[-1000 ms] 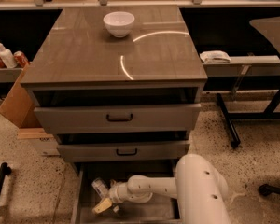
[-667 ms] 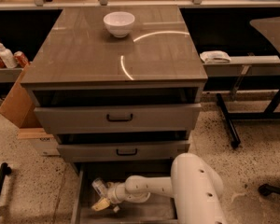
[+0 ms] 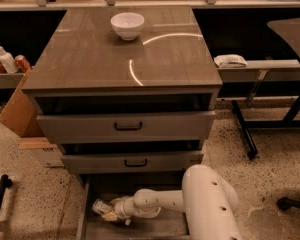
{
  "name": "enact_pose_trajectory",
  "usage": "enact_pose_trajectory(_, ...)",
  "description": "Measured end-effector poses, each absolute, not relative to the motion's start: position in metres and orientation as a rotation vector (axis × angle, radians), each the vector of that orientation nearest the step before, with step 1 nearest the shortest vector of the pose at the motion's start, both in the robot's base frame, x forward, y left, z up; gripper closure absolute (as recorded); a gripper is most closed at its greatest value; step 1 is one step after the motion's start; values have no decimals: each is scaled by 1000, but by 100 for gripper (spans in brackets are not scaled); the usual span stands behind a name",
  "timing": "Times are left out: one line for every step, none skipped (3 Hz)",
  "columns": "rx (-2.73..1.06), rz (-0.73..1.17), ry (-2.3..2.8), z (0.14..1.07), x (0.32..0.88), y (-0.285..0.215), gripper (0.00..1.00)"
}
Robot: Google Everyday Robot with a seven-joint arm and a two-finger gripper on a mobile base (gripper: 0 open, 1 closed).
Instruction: Pick blue plastic bottle from bottom drawer and place on counter
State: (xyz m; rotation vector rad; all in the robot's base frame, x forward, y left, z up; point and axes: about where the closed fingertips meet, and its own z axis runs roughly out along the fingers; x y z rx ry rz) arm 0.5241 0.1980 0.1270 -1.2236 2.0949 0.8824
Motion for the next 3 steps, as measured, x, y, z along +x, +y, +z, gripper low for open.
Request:
enact_pose_trajectory(-1245, 864, 2034, 152, 526, 186, 95)
enact_pose_trajectory(-1236, 872, 1936, 193, 520, 143, 100)
enact_pose_trajectory(-1213, 890, 1850, 254, 515, 93, 100)
